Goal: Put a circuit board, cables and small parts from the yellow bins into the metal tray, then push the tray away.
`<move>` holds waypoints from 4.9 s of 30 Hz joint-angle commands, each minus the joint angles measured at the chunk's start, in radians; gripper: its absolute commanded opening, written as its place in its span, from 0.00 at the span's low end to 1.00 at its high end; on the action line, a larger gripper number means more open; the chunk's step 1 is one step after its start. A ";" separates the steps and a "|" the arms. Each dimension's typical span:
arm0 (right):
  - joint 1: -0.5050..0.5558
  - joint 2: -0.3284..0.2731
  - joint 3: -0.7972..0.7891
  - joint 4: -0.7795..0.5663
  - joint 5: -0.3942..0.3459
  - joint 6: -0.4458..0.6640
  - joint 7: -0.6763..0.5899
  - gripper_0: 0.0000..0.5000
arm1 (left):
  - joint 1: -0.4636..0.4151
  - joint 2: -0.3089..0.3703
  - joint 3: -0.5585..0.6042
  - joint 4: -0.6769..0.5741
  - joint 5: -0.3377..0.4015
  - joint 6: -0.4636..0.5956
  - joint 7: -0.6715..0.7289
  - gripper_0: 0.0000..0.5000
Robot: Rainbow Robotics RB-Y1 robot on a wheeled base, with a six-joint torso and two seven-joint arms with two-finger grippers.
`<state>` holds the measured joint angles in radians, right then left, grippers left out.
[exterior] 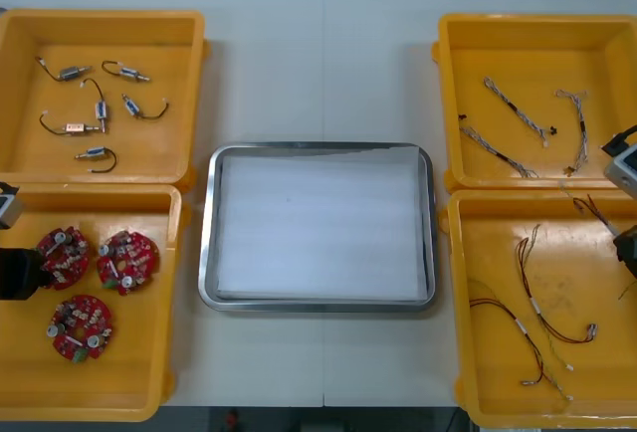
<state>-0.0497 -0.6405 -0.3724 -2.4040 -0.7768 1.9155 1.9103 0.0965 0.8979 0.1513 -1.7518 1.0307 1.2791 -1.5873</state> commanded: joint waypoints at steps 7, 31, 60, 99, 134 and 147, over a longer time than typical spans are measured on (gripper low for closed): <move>-0.052 -0.108 0.082 -0.113 -0.039 0.004 -0.050 0.00 | 0.008 0.044 -0.007 -0.002 0.020 0.002 0.016 0.00; -0.131 -0.163 0.191 -0.119 -0.144 0.004 -0.059 0.00 | -0.204 0.044 0.129 -0.242 -0.008 0.477 0.213 0.00; -0.142 -0.168 0.224 -0.118 -0.128 0.004 -0.062 0.00 | -0.687 -0.048 -0.334 -0.479 0.100 0.634 0.673 0.00; -0.142 -0.168 0.224 -0.119 -0.130 0.004 -0.086 0.00 | -0.794 -0.182 -0.881 -0.261 -0.196 0.318 0.688 0.00; -0.142 -0.168 0.224 -0.119 -0.136 0.004 -0.109 0.00 | -0.810 -0.105 -0.983 -0.209 -0.219 0.180 0.665 1.00; -0.174 -0.205 0.222 -0.119 -0.171 0.004 -0.109 0.00 | -0.810 -0.152 -0.808 -0.284 -0.126 0.378 0.665 1.00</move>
<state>-0.1787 -0.7879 -0.1583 -2.4946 -0.9210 1.9166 1.8271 -0.6834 0.7596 -0.7637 -1.9826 0.8630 1.5908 -0.8679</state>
